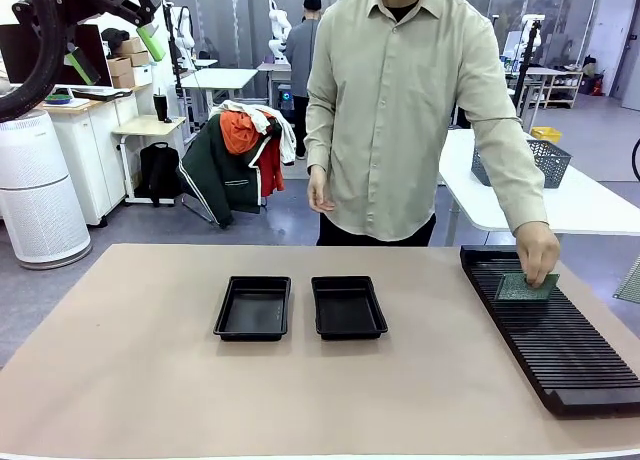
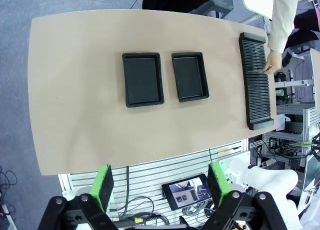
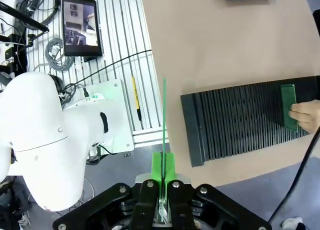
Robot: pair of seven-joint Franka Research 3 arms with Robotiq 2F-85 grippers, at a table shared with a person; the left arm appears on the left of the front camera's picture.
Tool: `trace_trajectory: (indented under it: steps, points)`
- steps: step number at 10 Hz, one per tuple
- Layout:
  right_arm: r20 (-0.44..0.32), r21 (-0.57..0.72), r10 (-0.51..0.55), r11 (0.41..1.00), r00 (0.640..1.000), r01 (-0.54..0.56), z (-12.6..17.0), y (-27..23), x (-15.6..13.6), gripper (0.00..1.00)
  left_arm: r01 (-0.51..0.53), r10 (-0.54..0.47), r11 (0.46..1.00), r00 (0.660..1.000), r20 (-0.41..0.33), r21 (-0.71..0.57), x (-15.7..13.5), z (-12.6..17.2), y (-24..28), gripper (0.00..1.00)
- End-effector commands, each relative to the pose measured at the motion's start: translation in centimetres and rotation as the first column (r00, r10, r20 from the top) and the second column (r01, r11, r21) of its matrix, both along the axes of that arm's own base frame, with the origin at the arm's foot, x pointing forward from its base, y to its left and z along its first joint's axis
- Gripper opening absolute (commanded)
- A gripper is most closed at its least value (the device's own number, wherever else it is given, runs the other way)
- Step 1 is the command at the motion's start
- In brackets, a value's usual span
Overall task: Inspect and transfer BCBs to ESD trays.
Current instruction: Pick up the Blank PCB from the PCB Rack and place it in the left ESD tray.
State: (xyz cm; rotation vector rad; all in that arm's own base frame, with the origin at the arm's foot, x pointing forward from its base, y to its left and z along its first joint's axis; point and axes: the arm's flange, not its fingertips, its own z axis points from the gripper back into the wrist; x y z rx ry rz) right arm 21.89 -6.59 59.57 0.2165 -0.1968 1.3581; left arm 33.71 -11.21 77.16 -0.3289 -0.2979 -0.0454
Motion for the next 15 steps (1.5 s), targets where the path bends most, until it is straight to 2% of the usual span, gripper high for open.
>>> trace_trajectory:
  steps: [1,2,15]
  points:
    - [-0.001,0.000,-0.004,1.000,1.000,0.004,-0.71,-0.45,0.18,0.00,0.001,-0.001,1.000,1.000,-0.001,0.000,-0.07,-0.07,0.01,1.00]
    - [0.000,0.000,0.000,1.000,1.000,0.000,0.00,0.00,0.00,0.00,0.001,-0.001,1.000,1.000,-0.001,0.000,-0.07,-0.07,0.01,1.00]
    - [0.000,0.000,0.000,1.000,1.000,0.000,0.00,0.00,0.00,0.00,0.001,-0.001,1.000,1.000,-0.001,0.000,-0.07,-0.07,0.01,1.00]
